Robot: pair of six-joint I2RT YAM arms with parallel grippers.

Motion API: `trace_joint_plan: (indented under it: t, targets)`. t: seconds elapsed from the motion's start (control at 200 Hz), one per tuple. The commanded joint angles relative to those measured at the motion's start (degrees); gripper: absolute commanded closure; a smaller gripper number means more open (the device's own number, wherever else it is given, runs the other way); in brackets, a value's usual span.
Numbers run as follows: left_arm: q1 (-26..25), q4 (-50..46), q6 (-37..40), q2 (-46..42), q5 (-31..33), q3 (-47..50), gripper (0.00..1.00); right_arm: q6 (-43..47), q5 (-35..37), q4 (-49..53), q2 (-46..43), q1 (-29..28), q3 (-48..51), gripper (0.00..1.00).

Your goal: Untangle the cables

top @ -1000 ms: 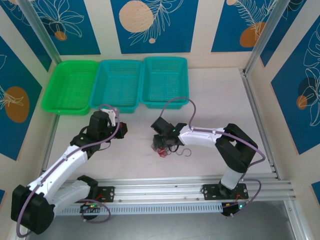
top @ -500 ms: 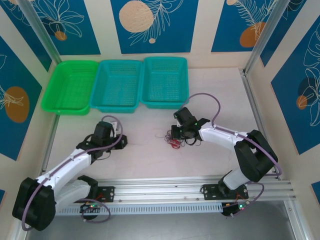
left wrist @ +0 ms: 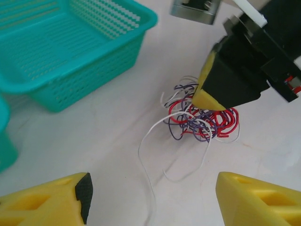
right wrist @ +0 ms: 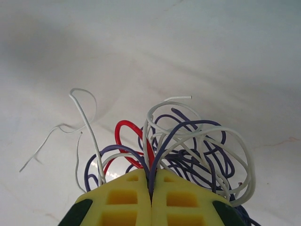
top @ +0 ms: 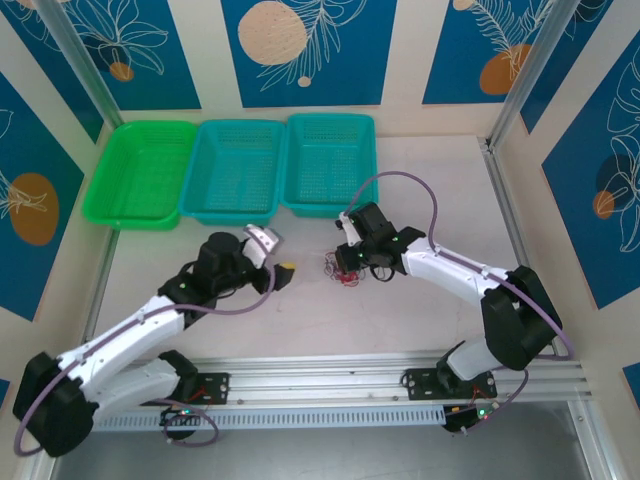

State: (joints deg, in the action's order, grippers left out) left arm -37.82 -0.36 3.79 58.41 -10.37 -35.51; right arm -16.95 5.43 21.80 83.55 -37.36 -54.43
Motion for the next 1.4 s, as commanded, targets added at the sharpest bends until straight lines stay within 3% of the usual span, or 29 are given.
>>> trace_joint_plan:
  t: [0.0,0.155,0.22,0.26,0.31,0.375,0.39,0.535,0.65,0.795,0.91,1.025,1.22,1.295,1.395]
  targets:
    - [-0.85,4.46,12.74,7.95,-4.74,-2.04,0.27,4.66,-2.1,1.95,-2.3,-1.77,-2.0,1.0]
    - [-0.85,7.68,16.28,20.06,-13.65,-6.65,0.23,5.5,-2.18,2.46,-2.69,-3.75,-2.85,1.0]
    - [-0.89,11.75,13.83,24.06,-11.9,-7.26,0.23,5.69,-2.18,2.16,-2.94,-4.37,-2.96,1.0]
    - [-0.85,12.18,12.62,26.1,-9.66,-8.08,0.28,5.47,-1.77,1.75,-3.01,-4.58,-2.74,1.0]
    - [-0.85,11.37,12.43,27.86,-9.14,-8.86,0.46,4.25,-0.59,1.08,-2.98,-4.51,-2.38,1.0]
    - [-0.86,12.47,10.71,28.47,-6.21,-8.42,0.94,2.28,0.93,0.3,-2.72,-4.26,-1.74,1.0]
    - [-0.89,12.83,9.98,28.28,-4.74,-8.1,1.0,1.68,1.59,0.08,-2.69,-4.21,-1.46,1.0]
    - [0.68,11.31,1.96,21.44,12.21,-4.69,1.0,-9.8,15.27,-0.3,-2.91,-2.62,3.01,1.0]
    - [5.7,4.64,-6.83,11.77,17.06,-2.13,1.0,-23.67,18.14,2.27,-5.21,4.64,9.15,1.0]
    - [12.92,-1.74,-16.46,1.0,17.18,1.01,1.0,-33.36,15.85,1.84,-10.76,14.71,17.77,1.0]
    - [15.06,-5.21,-19.21,-2.78,17.6,1.49,1.0,-36.4,13.89,2.94,-13.29,19.32,19.79,1.0]
    - [15.14,-5.56,-20.58,-3.24,15.64,0.59,1.0,-36.53,12.31,3.49,-13.49,20.0,18.92,1.0]
    - [15.13,1.41,-21.01,-6.64,0.67,-4.05,1.0,-34.27,6.33,-0.51,-13.5,19.22,18.42,1.0]
    - [15.15,-0.32,-19.3,-6.73,1.74,-9.52,1.0,-33.68,5.92,-1.06,-13.42,18.58,17.93,1.0]
    - [16.16,-6.77,-15.64,-2.36,8.64,-19.74,1.0,-32.93,5.81,-0.75,-13.5,17.28,16.8,1.0]
